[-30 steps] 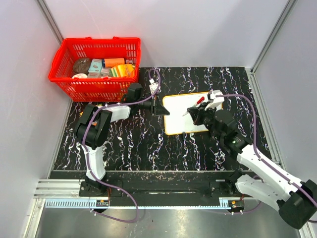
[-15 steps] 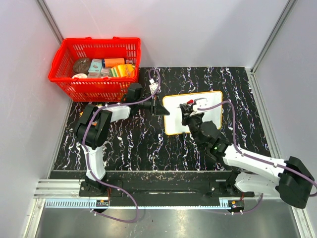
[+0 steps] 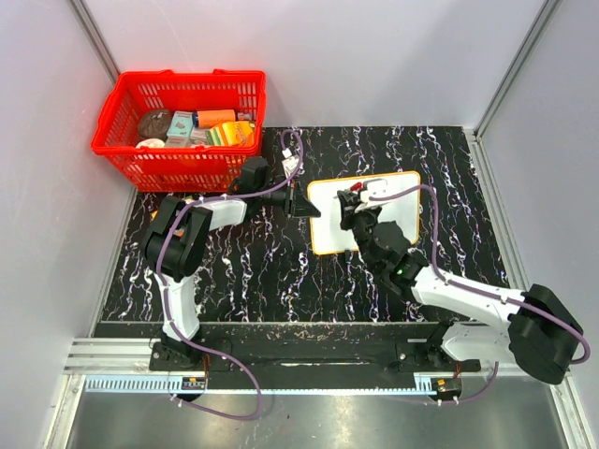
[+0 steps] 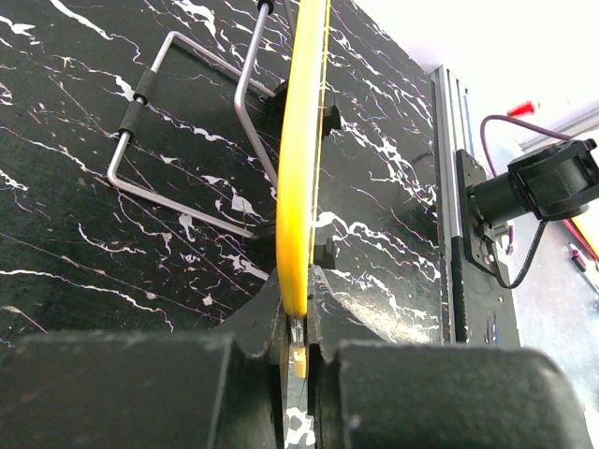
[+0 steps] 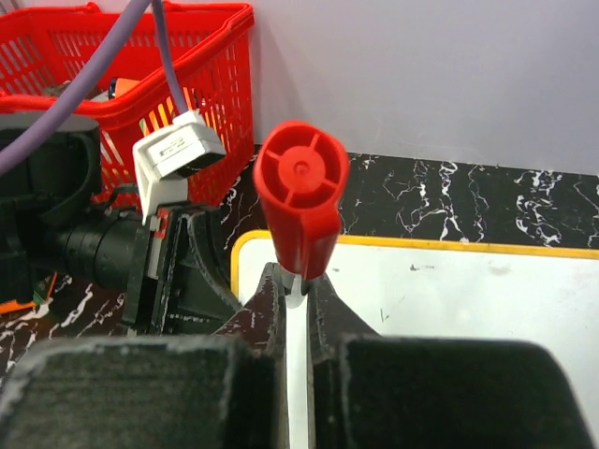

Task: Write a sentence on the whiteboard

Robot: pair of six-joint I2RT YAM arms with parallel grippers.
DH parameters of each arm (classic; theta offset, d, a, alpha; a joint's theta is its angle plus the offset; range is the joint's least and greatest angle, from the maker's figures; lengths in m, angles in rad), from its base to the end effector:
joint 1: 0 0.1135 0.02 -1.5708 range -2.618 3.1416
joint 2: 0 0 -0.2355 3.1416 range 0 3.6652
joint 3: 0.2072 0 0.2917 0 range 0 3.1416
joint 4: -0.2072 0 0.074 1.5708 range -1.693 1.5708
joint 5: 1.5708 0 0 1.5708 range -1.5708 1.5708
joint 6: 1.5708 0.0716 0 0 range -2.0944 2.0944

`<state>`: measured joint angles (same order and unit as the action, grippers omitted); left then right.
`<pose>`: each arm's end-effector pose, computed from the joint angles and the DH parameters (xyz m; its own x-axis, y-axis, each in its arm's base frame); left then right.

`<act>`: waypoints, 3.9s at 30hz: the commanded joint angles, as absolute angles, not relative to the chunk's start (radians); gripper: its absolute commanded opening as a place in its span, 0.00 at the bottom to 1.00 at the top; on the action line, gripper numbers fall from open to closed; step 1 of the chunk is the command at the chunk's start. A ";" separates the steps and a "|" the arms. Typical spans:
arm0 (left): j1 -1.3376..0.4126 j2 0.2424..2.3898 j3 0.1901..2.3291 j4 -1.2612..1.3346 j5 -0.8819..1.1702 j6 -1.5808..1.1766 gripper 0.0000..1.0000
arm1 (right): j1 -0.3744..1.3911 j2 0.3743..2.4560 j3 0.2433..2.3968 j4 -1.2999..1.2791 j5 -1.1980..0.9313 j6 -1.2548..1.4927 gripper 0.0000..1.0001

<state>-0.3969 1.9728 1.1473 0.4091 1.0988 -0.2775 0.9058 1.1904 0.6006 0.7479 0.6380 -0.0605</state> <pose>0.3879 -0.2317 0.1180 -0.6127 0.1218 -0.7809 0.7893 0.1433 -0.5970 0.2391 0.2358 0.2440 0.1132 0.0657 -0.9914 -0.2628 0.9642 0.0339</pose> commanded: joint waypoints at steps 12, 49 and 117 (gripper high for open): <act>-0.400 2.020 1.132 0.403 1.081 -0.219 0.00 | 0.813 1.221 0.692 0.709 0.456 0.005 0.00; -0.403 2.017 1.131 0.387 1.089 -0.195 0.00 | 0.813 1.419 0.761 0.839 0.615 -0.060 0.00; -0.422 2.023 1.143 0.330 1.075 -0.147 0.00 | 0.804 1.353 0.768 0.672 0.641 0.061 0.00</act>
<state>-0.3985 1.9835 1.1568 0.4004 1.1000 -0.2756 0.8112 1.3220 0.7158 0.6464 0.5941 0.0948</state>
